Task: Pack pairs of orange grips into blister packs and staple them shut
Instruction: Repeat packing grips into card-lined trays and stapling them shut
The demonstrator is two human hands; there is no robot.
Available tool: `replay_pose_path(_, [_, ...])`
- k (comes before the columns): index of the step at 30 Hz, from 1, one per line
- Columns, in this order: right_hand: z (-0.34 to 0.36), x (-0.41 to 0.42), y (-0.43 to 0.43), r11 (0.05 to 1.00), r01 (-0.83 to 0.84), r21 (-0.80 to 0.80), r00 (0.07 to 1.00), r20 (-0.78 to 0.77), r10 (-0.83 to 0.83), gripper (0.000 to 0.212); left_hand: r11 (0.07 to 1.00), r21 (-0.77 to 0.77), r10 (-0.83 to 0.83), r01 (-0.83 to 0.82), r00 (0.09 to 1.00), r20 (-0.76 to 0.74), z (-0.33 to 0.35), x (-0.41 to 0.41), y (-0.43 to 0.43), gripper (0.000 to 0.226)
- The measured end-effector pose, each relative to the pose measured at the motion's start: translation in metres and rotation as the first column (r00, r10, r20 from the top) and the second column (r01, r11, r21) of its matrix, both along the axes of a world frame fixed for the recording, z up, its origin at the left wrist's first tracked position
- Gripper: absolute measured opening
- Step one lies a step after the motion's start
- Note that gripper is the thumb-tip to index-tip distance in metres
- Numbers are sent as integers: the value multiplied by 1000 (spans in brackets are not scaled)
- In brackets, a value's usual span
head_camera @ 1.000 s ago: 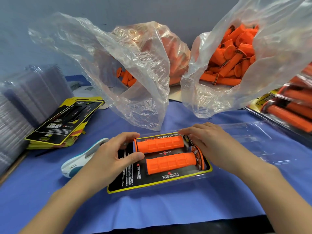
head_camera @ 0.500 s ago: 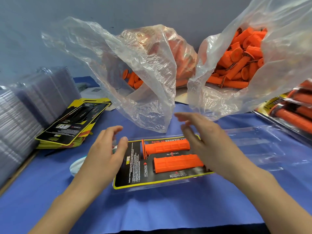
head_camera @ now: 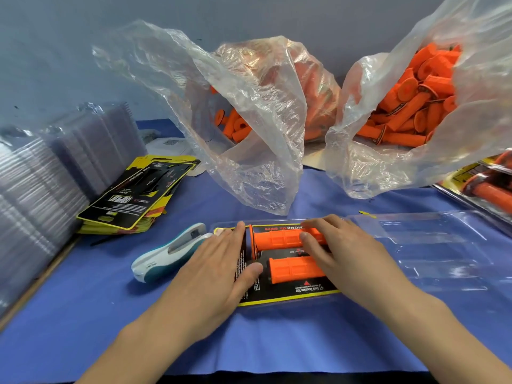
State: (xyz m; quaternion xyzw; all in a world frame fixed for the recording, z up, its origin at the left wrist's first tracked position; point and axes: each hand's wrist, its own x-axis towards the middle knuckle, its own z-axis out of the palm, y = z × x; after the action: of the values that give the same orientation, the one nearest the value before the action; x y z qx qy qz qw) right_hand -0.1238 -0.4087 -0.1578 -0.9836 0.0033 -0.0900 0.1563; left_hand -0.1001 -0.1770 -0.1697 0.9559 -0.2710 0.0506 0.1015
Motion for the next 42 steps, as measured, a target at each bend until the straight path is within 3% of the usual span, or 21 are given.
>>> replay_pose_path(6, [-3, -3, -3, 1000, -2, -15, 1000, 23, 3, 36, 994, 104, -43, 39, 999, 33, -4, 3, 9, 93])
replay_pose_path(12, [-2, -8, -1, 999, -22, -39, 996, 90, 25, 45, 993, 76, -87, 87, 996, -8, -5, 3, 15, 98])
replay_pose_path(15, [4, -12, -3, 999, 19, 43, 976, 217, -28, 46, 993, -56, -97, 102, 992, 86, 3, 3, 18, 83])
replay_pose_path(18, [10, -19, -13, 995, -32, 91, 891, 453, -12, 35, 936, -350, 38, 23, 985, 165, 12, 5, 25, 48])
replay_pose_path(21, [8, -29, -18, 977, -204, -59, 824, 529, 204, 31, 803, -561, 267, -201, 963, 37, 20, 8, 34, 26])
replay_pose_path(24, [-1, -36, -14, 881, -386, -273, 761, 446, 471, 28, 764, -484, 372, -427, 904, -210, 21, 8, 37, 27])
replay_pose_path(27, [-11, -39, -10, 826, -415, -381, 755, 363, 547, 27, 743, -470, 342, -476, 874, -345, 16, 5, 33, 18])
replay_pose_path(30, [-21, -40, -7, 828, -377, -416, 749, 389, 537, 20, 731, -516, 297, -447, 889, -349, 11, 8, 26, 8])
replay_pose_path(32, [-27, -39, -5, 833, -365, -416, 738, 416, 531, 15, 715, -539, 274, -445, 888, -369, 9, 12, 22, 13])
replay_pose_path(35, [-34, -40, -5, 831, -359, -426, 732, 423, 533, 15, 779, -479, 287, -404, 910, -301, 6, 17, 19, 29])
replay_pose_path(38, [-37, -41, -7, 839, -361, -407, 736, 428, 525, 16, 861, -365, 303, -355, 933, -193, 3, 19, 16, 28])
replay_pose_path(42, [-36, -44, -7, 865, -373, -337, 743, 450, 496, 6, 895, -302, 305, -329, 944, -124, -5, 17, 13, 32])
